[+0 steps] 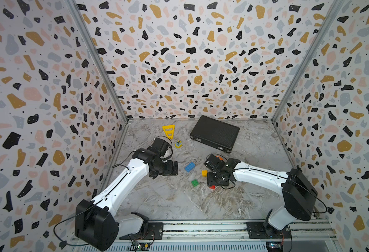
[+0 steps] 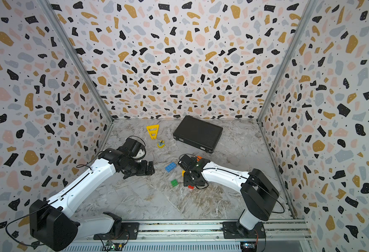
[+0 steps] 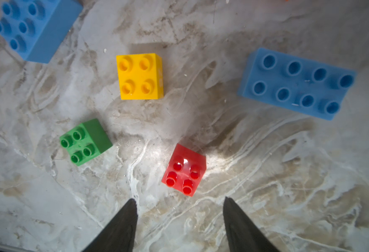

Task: Assemble an ice cream with lego
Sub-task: Pick up the lego brick from the center of the board.

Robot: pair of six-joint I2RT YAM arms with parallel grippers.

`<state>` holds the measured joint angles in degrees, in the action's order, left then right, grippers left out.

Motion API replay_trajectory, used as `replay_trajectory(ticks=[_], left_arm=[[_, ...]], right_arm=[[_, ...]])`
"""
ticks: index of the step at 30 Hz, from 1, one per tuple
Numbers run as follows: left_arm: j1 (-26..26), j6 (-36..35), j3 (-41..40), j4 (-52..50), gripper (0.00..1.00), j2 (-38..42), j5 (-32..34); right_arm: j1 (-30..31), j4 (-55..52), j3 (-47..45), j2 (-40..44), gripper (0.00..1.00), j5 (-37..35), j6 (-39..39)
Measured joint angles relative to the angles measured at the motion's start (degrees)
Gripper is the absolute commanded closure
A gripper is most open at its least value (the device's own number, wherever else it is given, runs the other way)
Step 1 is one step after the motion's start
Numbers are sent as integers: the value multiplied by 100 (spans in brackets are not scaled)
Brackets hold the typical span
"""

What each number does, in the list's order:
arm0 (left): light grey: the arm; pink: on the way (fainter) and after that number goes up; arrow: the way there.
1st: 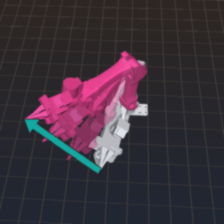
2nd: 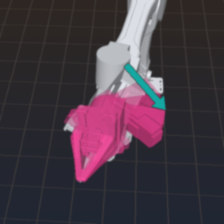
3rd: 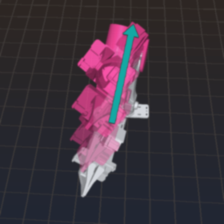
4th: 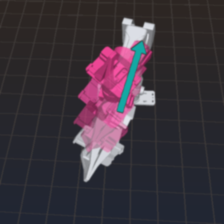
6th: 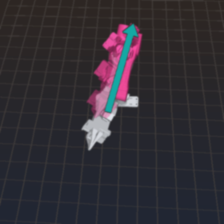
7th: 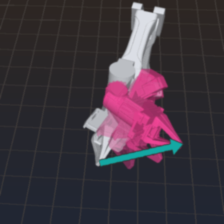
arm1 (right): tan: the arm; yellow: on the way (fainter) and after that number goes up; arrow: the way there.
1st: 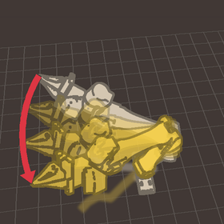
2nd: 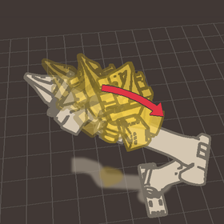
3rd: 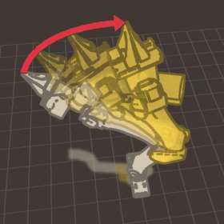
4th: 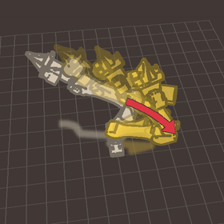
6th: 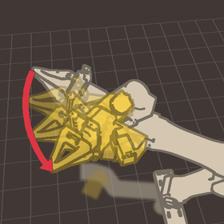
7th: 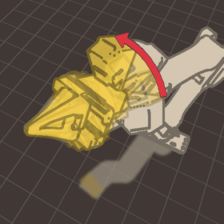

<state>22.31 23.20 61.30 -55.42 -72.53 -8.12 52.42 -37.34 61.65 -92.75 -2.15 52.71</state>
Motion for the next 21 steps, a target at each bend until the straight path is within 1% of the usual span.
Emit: replay_trajectory(ticks=[7,15,21], left_arm=[[0,-44,-13,22,0,0,-57],[0,-140,-22,22,0,-4,-109],[0,-160,-61,22,0,-11,-109]], right_arm=[[22,96,2,-345,37,-109,166],[42,140,68,-671,45,-208,256],[79,138,153,-793,55,-236,262]])
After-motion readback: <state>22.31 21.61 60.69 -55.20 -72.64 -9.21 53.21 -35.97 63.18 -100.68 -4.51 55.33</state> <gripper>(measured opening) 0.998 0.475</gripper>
